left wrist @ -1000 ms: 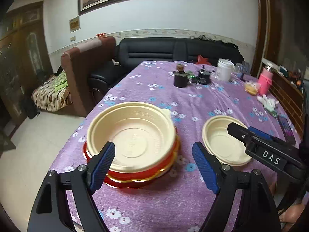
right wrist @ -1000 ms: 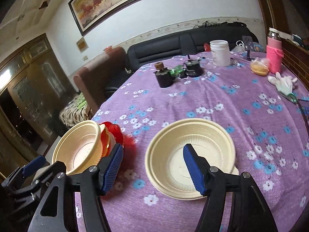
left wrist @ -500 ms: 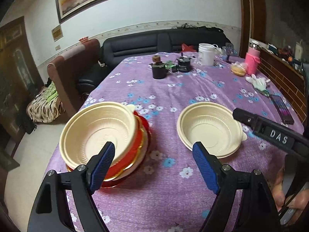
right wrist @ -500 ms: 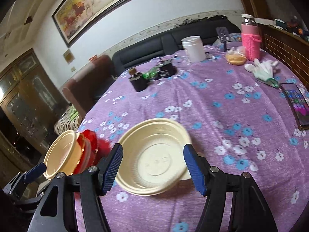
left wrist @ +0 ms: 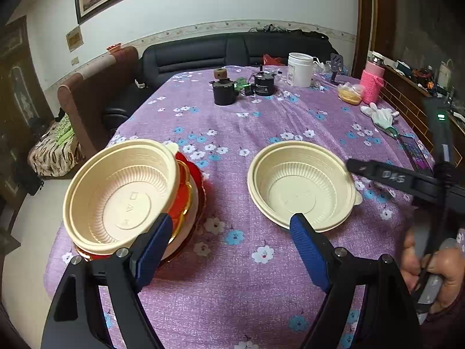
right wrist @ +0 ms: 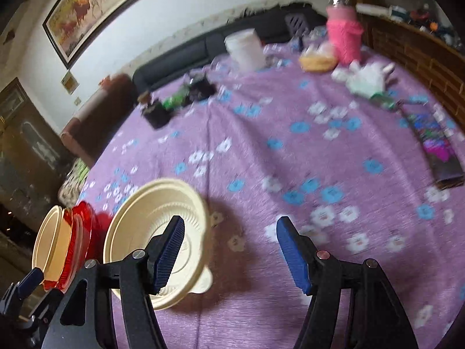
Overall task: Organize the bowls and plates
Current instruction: 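Move both grippers to the remaining beige bowl and grasp its rim, then lift the second beige bowl and carry it over the stack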
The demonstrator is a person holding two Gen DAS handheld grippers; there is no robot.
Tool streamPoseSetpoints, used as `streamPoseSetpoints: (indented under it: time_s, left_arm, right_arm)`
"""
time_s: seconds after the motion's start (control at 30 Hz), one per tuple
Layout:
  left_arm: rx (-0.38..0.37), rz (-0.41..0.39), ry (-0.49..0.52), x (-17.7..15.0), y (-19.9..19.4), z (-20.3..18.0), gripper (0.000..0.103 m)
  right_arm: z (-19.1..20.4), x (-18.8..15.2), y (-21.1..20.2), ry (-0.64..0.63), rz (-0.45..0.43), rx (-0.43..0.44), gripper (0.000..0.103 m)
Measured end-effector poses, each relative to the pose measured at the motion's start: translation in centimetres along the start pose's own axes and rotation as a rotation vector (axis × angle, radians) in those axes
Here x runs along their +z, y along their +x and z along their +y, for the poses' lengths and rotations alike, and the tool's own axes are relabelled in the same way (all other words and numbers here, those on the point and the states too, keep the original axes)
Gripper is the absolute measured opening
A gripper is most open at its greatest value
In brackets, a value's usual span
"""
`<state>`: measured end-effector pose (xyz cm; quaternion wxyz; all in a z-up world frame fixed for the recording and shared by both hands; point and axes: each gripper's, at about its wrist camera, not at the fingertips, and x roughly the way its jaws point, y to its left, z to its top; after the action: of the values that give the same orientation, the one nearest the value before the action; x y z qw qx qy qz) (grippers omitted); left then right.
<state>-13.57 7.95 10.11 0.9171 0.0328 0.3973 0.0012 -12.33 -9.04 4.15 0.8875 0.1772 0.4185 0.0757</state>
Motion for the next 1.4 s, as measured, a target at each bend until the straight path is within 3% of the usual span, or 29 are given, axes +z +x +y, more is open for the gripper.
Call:
streamPoseSetpoints:
  time_s: [0.1,0.13,0.17,0.2,0.27,0.53,0.83,0.9,0.97,1.07,1.4]
  left_arm:
    - [-0.014,0.011,-0.002,-0.1,0.3,-0.1,0.082]
    - [-0.019,0.015,-0.003,-0.1,0.4,-0.1,0.082]
    - [-0.021,0.016,-0.003,-0.1,0.4,-0.1,0.082]
    - [-0.025,0.016,-0.004,0.0,0.5,0.0,0.082]
    - [-0.037,0.019,-0.008,0.1,0.6,0.0,0.082]
    - [-0.153,0.082,-0.017,1.0,2.8,-1.7,0.082]
    - [-0.227,0.16,-0.015,2.4,8.3,-5.5,0.081]
    - [-0.243,0.19,-0.02,2.4,9.8,-6.0,0.069]
    - [-0.241,0.215,-0.016,2.4,10.9,-6.3,0.045]
    - [-0.275,0.25,-0.019,2.1,12.1,-6.6,0.026]
    - [-0.227,0.179,0.011,1.8,9.4,-6.2,0.022]
  right_arm:
    - [0.7,-0.2,1.9,-0.013,0.06,0.024,0.07]
    - [0.9,-0.2,2.2,-0.019,0.069,0.024,0.059]
    - [1.1,-0.3,2.6,-0.032,0.083,0.029,0.033]
    - [1.2,-0.4,2.8,-0.037,0.093,0.034,0.022]
    - [1.0,-0.5,2.9,-0.037,0.114,0.053,0.015]
    - [-1.3,-0.1,1.0,-0.034,0.107,-0.041,0.013]
    - [-3.5,-0.2,-0.3,-0.013,0.103,-0.047,0.013]
    - [-3.7,-0.4,-0.5,-0.011,0.1,-0.044,0.014]
    - [-3.8,-0.5,-0.5,-0.007,0.098,-0.042,0.014]
    - [-3.9,-0.7,-0.5,-0.006,0.092,-0.03,0.014]
    - [-2.4,-1.4,-1.4,-0.059,0.06,0.0,0.015]
